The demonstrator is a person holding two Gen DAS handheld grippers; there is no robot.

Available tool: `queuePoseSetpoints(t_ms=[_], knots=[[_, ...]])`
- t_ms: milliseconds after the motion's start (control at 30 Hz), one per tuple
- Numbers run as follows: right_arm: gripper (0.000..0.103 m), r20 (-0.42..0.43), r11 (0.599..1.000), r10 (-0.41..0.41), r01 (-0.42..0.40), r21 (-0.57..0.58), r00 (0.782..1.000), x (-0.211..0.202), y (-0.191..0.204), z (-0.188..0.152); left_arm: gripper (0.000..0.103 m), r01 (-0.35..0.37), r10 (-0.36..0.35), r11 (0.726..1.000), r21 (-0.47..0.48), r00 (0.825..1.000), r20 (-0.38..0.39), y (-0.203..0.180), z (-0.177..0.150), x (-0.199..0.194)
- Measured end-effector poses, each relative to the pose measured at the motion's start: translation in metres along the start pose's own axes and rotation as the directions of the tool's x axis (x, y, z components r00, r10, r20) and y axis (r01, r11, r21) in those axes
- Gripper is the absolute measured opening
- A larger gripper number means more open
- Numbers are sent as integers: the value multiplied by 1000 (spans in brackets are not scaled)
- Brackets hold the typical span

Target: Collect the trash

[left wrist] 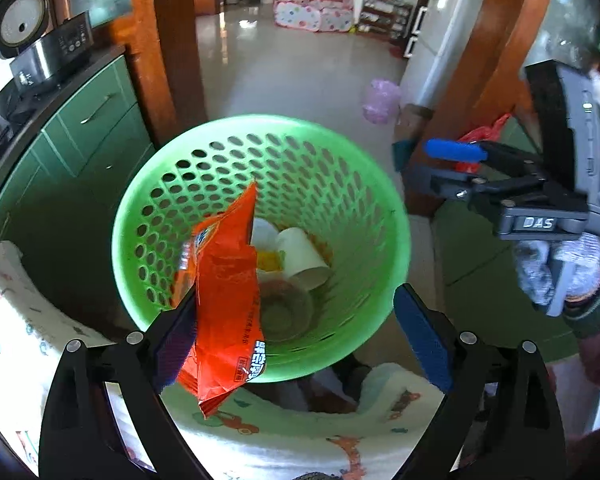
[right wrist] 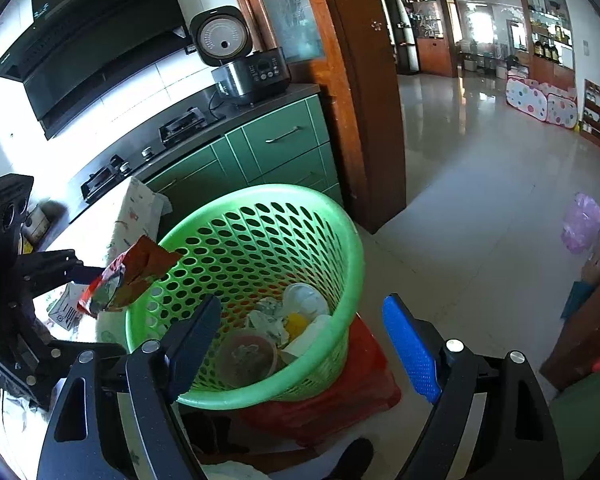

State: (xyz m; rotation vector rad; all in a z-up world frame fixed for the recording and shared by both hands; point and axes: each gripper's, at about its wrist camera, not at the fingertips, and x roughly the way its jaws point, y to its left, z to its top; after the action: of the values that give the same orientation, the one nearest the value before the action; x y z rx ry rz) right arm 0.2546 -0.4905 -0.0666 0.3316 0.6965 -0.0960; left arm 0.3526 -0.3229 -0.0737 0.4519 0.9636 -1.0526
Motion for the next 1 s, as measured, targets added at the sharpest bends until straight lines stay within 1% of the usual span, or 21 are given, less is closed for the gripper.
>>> queuePoseSetpoints(t_ms=[33, 67, 167, 267, 300, 400, 467, 533, 633, 667, 700, 733, 767, 800, 900, 933, 1000], knots=[[81, -3, 1000, 16, -16, 5, 1000, 0, 1, 1, 92, 5, -5, 1000, 7, 1000, -3, -2, 0, 0], [81, -7, 999, 31, -31, 10, 999, 1, 1, 3, 92, -15, 15, 999, 28, 1000, -8, -5, -1, 1], [78, -22, 997, 80, -79, 22, 997, 3, 5, 9, 92, -40, 41, 997, 64, 999, -16, -15, -2, 9], [74, -54, 987, 156, -155, 30, 986, 8, 13, 15, 92, -25, 26, 997, 79, 1000, -5, -21, -3, 8], [74, -69, 982, 186, -184, 34, 980, 10, 16, 18, 92, -23, 24, 996, 82, 1000, -5, -22, -3, 8], [68, -115, 952, 301, -291, 92, 947, 19, 25, 26, 92, -20, 20, 996, 86, 1000, 3, -25, -3, 8], [65, -136, 930, 361, -345, 130, 922, 25, 30, 30, 92, -9, 8, 996, 84, 1000, 8, -25, -2, 7], [62, -164, 915, 398, -376, 150, 903, 33, 39, 34, 92, 0, -1, 996, 84, 1000, 11, -28, -3, 6], [53, -187, 913, 402, -377, 157, 896, 43, 51, 36, 92, -5, 4, 995, 98, 1000, 18, -32, -5, 4], [48, -191, 917, 393, -366, 160, 899, 46, 53, 36, 92, 0, -1, 995, 98, 1000, 18, -33, -5, 3], [40, -194, 915, 395, -364, 177, 898, 50, 54, 36, 92, 3, -5, 995, 97, 1000, 19, -33, -6, 2], [36, -200, 906, 410, -374, 197, 890, 53, 54, 36, 92, -1, -1, 995, 96, 1000, 20, -33, -5, 2], [25, -201, 901, 419, -377, 216, 886, 55, 53, 35, 92, 0, -2, 996, 94, 1000, 20, -33, -6, 1], [15, -197, 901, 414, -369, 229, 889, 56, 53, 35, 92, 0, -2, 996, 92, 1000, 20, -33, -6, 1], [1, -190, 897, 415, -366, 248, 890, 58, 50, 36, 92, 1, -3, 997, 78, 1000, 23, -29, -7, -1], [1, -184, 899, 409, -360, 248, 894, 57, 50, 36, 92, 0, -1, 997, 73, 1000, 23, -28, -8, -2], [1, -179, 899, 409, -362, 248, 895, 57, 49, 36, 92, -6, 4, 998, 65, 1000, 27, -26, -8, -4]])
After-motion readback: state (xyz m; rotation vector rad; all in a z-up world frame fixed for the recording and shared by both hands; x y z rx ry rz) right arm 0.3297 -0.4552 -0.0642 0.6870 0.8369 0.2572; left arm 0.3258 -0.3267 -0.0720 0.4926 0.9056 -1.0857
